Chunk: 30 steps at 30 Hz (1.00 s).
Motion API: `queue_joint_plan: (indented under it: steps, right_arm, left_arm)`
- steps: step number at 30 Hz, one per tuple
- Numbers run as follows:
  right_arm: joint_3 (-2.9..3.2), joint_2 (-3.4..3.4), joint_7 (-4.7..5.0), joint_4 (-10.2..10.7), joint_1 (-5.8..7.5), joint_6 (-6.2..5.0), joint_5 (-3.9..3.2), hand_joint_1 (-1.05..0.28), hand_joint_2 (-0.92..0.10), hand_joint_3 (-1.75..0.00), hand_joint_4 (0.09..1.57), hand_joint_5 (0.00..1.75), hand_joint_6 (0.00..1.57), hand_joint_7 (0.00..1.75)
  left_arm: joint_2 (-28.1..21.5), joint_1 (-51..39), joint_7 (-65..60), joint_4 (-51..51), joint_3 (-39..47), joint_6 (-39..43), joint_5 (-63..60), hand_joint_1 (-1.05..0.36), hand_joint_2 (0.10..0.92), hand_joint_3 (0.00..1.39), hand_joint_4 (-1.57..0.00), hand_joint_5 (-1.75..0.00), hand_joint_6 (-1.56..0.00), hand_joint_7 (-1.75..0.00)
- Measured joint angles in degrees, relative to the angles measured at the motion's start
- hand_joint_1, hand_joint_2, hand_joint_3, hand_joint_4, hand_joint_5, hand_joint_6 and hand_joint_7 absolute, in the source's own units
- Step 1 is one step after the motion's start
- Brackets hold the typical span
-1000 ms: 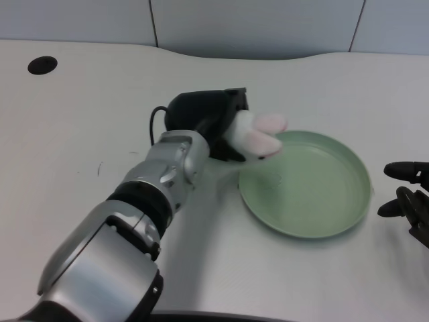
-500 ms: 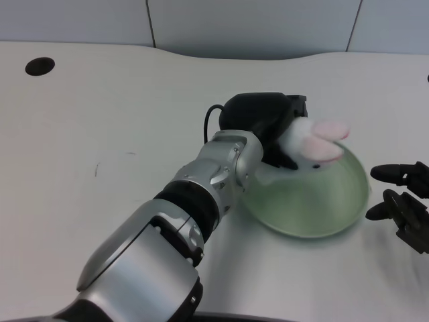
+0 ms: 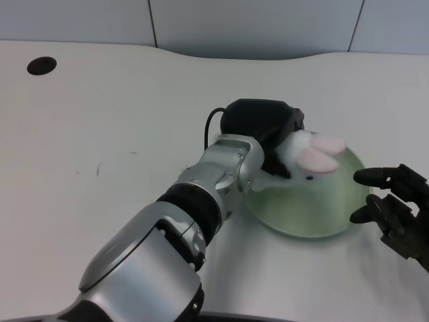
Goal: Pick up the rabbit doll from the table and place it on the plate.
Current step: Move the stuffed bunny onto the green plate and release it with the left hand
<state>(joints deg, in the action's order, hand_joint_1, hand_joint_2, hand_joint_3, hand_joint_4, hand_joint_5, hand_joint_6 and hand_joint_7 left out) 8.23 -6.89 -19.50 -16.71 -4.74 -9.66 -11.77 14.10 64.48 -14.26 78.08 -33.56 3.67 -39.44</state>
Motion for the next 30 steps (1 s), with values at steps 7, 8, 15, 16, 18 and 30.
queue_joint_plan:
  steps: [7, 8, 15, 16, 18, 30]
  right_arm:
    - [-0.24, 0.05, -0.09, 0.00, 0.04, -1.05, 0.09, -0.30, -0.92, -0.49, 0.35, 1.41, 0.37, 1.01]
    - [-0.27, 0.05, -0.08, -0.01, 0.04, -1.07, 0.16, -0.29, -0.92, -0.49, 0.35, 1.41, 0.37, 1.01]
    - [-0.18, 0.16, 0.14, -0.14, 0.03, -1.05, -0.21, -0.28, -0.92, -0.50, 0.34, 1.43, 0.35, 1.02]
    - [-0.12, 0.17, 0.06, -0.25, 0.03, -1.06, -0.25, -0.28, -0.92, -0.50, 0.33, 1.43, 0.34, 1.02]
    - [0.07, 0.16, -0.05, -0.43, 0.03, -1.10, -0.26, -0.28, -0.92, -0.51, 0.33, 1.44, 0.34, 1.03]
    - [1.83, 0.54, 1.08, -0.33, 0.06, -0.93, -1.86, -0.29, -0.92, -0.49, 0.27, 1.53, 0.31, 1.03]
  left_arm:
    - [0.06, -0.08, 0.15, 0.05, -0.33, 0.83, -0.05, -0.17, 0.847, 0.01, -0.68, -1.36, -0.79, -0.91]
    - [0.07, -0.08, 0.53, 0.05, -0.32, 0.84, -0.05, -0.18, 0.853, 0.01, -0.69, -1.31, -0.80, -0.84]
    - [0.12, -0.09, 1.07, 0.05, -0.04, 2.10, 0.20, -0.17, 0.876, 0.01, -0.66, -1.61, -0.68, -1.28]
    - [0.12, -0.09, 1.07, 0.05, 0.08, 2.12, 0.27, -0.15, 0.871, 0.01, -0.65, -1.51, -0.66, -1.18]
    - [0.13, -0.09, 1.07, 0.05, 0.40, 2.20, 0.42, -0.14, 0.861, 0.00, -0.66, -1.20, -0.74, -0.84]
    - [0.16, -0.09, 1.23, 0.05, 0.59, 3.59, 1.60, -0.20, 0.846, 0.00, -0.71, -1.04, -0.89, -0.41]
